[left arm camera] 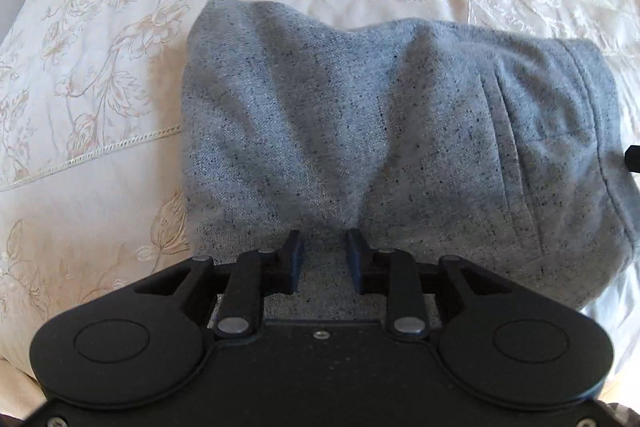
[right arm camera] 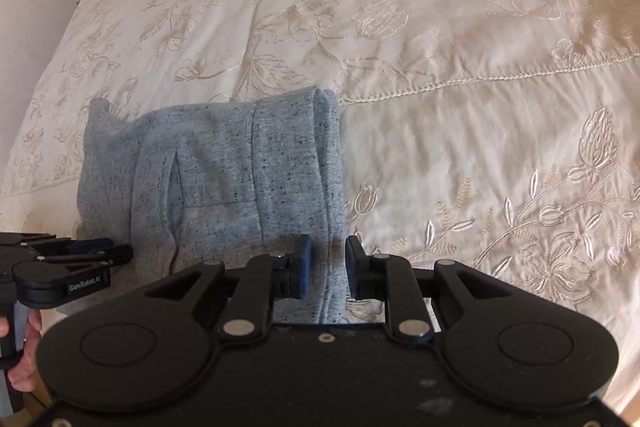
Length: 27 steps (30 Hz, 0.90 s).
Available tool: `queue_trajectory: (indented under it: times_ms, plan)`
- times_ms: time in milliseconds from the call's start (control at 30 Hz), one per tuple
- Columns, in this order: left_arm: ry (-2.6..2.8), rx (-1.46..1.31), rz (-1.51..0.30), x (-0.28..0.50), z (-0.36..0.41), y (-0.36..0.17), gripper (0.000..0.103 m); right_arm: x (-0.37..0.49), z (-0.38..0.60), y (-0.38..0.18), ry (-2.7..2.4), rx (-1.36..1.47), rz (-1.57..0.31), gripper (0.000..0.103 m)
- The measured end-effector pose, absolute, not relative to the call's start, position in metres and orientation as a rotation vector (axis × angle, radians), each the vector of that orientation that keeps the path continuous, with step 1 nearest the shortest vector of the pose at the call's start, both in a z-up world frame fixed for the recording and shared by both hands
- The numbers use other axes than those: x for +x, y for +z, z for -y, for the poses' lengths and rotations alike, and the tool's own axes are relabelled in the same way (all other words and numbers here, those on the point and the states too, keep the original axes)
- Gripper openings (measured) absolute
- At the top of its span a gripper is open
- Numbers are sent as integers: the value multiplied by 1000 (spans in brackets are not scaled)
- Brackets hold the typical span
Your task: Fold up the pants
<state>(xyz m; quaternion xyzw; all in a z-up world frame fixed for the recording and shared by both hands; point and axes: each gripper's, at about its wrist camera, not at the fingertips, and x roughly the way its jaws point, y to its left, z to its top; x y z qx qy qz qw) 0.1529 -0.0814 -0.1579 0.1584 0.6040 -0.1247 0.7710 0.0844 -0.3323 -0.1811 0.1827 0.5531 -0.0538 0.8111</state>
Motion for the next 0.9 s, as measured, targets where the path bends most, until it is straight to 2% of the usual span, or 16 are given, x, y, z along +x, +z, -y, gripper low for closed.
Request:
queue_trajectory:
  times_ms: [133,233,333,533,733,900]
  plan:
    - [-294,269,-1210,163,82,-123,35,78,328,-150,-133,302,-1043,22]
    - [-291,291,-1180,191,98,-122,36,89,320,-137,-80,279,-976,22]
    - [-229,328,-1170,227,108,-141,37,110,311,-143,-38,259,-982,22]
    - [-108,253,-1279,278,89,-187,37,139,310,-182,-72,229,-1080,23]
    - [-125,415,-1218,280,99,-195,38,142,320,-203,-107,271,-1107,34]
    - [-149,367,-1204,263,83,-172,39,137,322,-204,-114,276,-1089,39]
